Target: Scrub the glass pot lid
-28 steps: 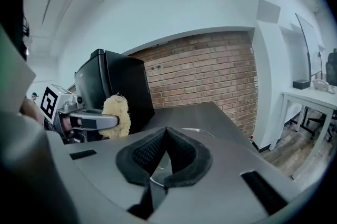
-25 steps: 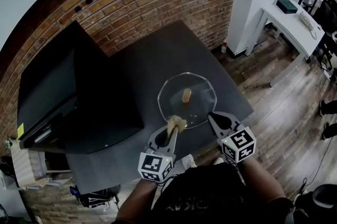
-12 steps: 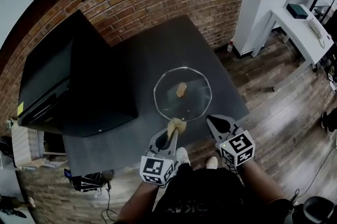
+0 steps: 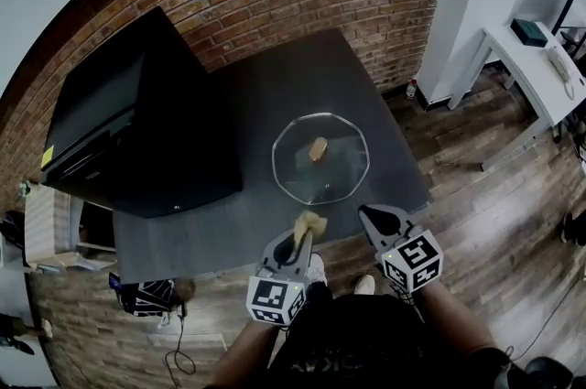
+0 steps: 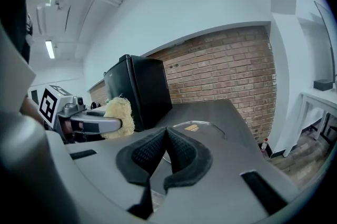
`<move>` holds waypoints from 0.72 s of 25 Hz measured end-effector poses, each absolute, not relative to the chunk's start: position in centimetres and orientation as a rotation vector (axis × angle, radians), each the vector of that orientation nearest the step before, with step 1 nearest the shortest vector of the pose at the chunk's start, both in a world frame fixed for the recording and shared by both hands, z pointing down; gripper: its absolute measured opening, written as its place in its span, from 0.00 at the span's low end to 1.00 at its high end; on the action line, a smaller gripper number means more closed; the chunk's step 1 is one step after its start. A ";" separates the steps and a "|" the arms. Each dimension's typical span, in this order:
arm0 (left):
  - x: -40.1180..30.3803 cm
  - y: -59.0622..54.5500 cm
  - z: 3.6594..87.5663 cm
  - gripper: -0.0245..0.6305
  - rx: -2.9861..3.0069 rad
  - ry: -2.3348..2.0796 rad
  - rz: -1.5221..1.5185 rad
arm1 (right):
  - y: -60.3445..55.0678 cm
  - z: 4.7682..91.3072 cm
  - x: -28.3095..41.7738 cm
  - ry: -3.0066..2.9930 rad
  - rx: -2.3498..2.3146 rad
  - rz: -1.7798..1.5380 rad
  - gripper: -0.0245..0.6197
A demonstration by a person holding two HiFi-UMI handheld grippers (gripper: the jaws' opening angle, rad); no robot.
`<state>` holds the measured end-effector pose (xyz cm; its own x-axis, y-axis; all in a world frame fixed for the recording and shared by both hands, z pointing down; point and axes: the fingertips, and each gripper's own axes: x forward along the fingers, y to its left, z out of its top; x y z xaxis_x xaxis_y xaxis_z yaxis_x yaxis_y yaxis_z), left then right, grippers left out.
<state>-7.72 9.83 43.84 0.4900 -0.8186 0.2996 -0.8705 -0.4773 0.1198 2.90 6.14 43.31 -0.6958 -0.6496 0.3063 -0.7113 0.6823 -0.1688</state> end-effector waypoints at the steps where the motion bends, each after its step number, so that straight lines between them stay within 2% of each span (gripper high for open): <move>1: -7.6 10.2 43.9 0.13 2.480 -1.445 0.297 | 6.4 43.4 2.9 -2.675 1.090 0.406 0.07; 18: -7.6 14.4 43.7 0.13 2.463 -1.496 0.289 | 10.2 43.8 3.2 -2.687 1.037 0.399 0.07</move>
<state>-7.59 14.38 43.69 0.4551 -0.8410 0.2925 -0.8895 -0.4447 0.1051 3.18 10.23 43.80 -0.7217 -0.6185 0.3107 -0.6821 0.7118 -0.1675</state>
